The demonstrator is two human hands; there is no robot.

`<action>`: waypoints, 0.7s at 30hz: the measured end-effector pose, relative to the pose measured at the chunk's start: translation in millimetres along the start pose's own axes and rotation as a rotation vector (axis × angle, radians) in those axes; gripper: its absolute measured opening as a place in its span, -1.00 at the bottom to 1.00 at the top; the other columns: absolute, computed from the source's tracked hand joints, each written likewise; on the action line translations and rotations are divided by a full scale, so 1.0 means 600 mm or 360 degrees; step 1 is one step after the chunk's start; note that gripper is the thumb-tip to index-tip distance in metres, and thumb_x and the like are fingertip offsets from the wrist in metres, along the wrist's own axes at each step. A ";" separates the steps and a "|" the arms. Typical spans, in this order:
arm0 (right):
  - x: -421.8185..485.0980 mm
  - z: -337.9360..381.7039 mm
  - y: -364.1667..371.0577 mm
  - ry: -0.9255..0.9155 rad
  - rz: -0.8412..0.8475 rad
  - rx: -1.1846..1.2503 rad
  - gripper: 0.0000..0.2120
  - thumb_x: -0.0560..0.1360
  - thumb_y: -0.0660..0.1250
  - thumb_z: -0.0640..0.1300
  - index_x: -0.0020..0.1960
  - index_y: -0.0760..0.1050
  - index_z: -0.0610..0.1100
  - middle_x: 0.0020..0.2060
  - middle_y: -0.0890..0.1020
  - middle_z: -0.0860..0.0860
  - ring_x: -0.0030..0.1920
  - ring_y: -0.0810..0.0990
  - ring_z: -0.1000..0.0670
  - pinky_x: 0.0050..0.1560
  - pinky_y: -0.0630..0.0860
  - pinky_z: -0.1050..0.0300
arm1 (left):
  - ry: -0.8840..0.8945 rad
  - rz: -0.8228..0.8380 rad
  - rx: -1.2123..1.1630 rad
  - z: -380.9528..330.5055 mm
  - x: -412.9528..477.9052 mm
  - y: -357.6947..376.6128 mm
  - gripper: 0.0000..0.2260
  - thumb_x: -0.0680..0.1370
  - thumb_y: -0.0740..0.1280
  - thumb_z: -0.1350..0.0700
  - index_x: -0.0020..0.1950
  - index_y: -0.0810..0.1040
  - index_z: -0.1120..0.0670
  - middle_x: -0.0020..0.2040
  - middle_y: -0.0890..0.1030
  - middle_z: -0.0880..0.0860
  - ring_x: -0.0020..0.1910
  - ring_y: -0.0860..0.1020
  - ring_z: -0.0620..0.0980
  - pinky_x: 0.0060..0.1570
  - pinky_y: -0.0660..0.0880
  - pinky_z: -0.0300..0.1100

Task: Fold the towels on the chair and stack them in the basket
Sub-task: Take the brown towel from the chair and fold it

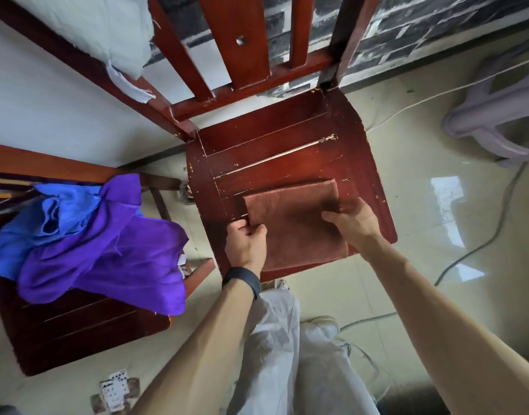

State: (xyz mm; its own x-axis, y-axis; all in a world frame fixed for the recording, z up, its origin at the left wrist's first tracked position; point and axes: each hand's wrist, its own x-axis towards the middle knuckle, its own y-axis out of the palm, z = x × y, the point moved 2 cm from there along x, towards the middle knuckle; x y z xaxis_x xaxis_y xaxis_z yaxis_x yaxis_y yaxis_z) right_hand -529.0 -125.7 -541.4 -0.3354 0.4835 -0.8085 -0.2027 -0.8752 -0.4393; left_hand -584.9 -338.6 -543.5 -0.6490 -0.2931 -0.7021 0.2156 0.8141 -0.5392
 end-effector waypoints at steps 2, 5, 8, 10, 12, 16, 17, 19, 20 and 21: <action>0.006 0.003 -0.002 0.0014 0.0094 0.0008 -0.51 0.40 0.53 -0.02 0.28 0.52 -0.09 0.10 0.64 -0.02 0.06 0.61 -0.08 0.00 0.59 0.06 | -0.0090 0.0057 0.0031 -0.001 0.013 -0.008 -0.70 0.46 0.49 0.09 0.17 0.58 0.06 -0.06 0.66 -0.01 -0.02 0.58 -0.02 0.04 0.41 -0.24; 0.005 -0.004 -0.005 -0.0078 0.0211 -0.0027 -0.65 0.42 0.50 -0.04 0.17 0.59 -0.06 0.06 0.65 -0.02 0.09 0.62 -0.10 0.19 0.58 -0.14 | -0.0116 0.0256 0.0041 0.003 0.035 -0.019 -0.74 0.43 0.52 0.08 0.10 0.68 0.08 -0.02 0.70 0.00 0.02 0.63 0.02 0.12 0.49 -0.15; -0.003 -0.017 -0.011 -0.0188 0.0176 0.0040 -0.74 0.37 0.54 -0.07 0.01 0.57 -0.03 0.00 0.66 0.00 0.05 0.63 -0.09 0.16 0.58 -0.18 | -0.0044 0.0454 0.0020 -0.004 0.044 -0.032 -0.74 0.42 0.53 0.11 0.08 0.67 0.09 -0.03 0.70 0.02 -0.03 0.63 -0.03 -0.03 0.48 -0.19; -0.016 -0.029 -0.018 -0.0234 0.0171 0.0111 -0.73 0.33 0.56 -0.08 -0.04 0.55 -0.03 -0.04 0.67 -0.03 0.02 0.65 -0.11 0.07 0.61 -0.23 | 0.0016 0.0568 -0.0025 -0.010 0.039 -0.037 -0.73 0.43 0.52 0.17 0.11 0.62 0.14 -0.01 0.70 0.06 -0.01 0.64 -0.01 -0.06 0.49 -0.19; -0.036 -0.041 -0.033 -0.0296 0.0173 0.0207 -0.74 0.29 0.55 -0.06 -0.10 0.54 0.02 -0.10 0.68 -0.03 -0.05 0.66 -0.11 -0.02 0.63 -0.24 | 0.0018 0.0692 -0.0142 -0.011 0.033 -0.044 -0.67 0.42 0.52 0.23 0.15 0.58 0.14 0.03 0.70 0.12 0.07 0.65 0.06 0.12 0.53 -0.11; -0.096 -0.061 -0.089 -0.0380 0.0208 0.0556 -0.74 0.29 0.57 -0.11 -0.07 0.58 0.00 -0.15 0.62 -0.16 -0.12 0.62 -0.11 -0.05 0.56 -0.09 | 0.0206 0.1077 -0.0174 -0.033 -0.009 -0.063 -0.60 0.43 0.49 0.23 0.26 0.60 0.08 0.13 0.68 0.08 0.20 0.61 0.04 0.34 0.41 -0.03; -0.116 -0.065 -0.107 -0.0382 0.0239 0.0637 -0.72 0.31 0.58 -0.14 -0.03 0.59 -0.03 -0.14 0.60 -0.16 -0.10 0.62 -0.07 -0.02 0.53 -0.02 | 0.0249 0.1162 -0.0186 -0.045 -0.028 -0.069 -0.62 0.46 0.46 0.26 0.26 0.60 0.09 0.16 0.67 0.08 0.22 0.60 0.04 0.33 0.40 -0.05; -0.160 -0.069 -0.147 -0.0368 0.0327 0.0789 -0.65 0.31 0.60 -0.14 0.04 0.59 -0.06 -0.12 0.55 -0.15 -0.05 0.61 -0.06 0.05 0.51 -0.02 | 0.0252 0.1285 -0.0217 -0.073 -0.071 -0.082 -0.65 0.50 0.41 0.28 0.28 0.59 0.11 0.19 0.66 0.11 0.24 0.58 0.09 0.32 0.42 -0.03; -0.185 -0.069 -0.168 -0.0353 0.0373 0.0863 -0.64 0.32 0.58 -0.15 0.08 0.58 -0.07 -0.12 0.54 -0.14 -0.03 0.61 -0.07 0.05 0.52 -0.05 | 0.0251 0.1352 -0.0227 -0.089 -0.095 -0.088 -0.64 0.50 0.40 0.26 0.29 0.58 0.10 0.20 0.65 0.13 0.24 0.58 0.12 0.31 0.42 0.01; -0.210 -0.069 -0.191 -0.0335 0.0407 0.0929 -0.66 0.37 0.54 -0.17 0.12 0.57 -0.07 -0.12 0.56 -0.12 -0.02 0.62 -0.07 0.02 0.55 -0.07 | 0.0258 0.1416 -0.0224 -0.108 -0.123 -0.093 -0.64 0.49 0.41 0.23 0.29 0.58 0.08 0.22 0.63 0.15 0.23 0.58 0.15 0.30 0.43 0.05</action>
State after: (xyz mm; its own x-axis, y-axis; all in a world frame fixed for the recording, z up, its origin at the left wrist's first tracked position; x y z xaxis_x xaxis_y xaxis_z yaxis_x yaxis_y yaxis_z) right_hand -425.4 -87.3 -405.3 -0.5995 0.3067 -0.7393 -0.5374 -0.8388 0.0878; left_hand -596.5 -330.0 -431.3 -0.3828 0.5372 -0.7516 0.6012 0.7626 0.2389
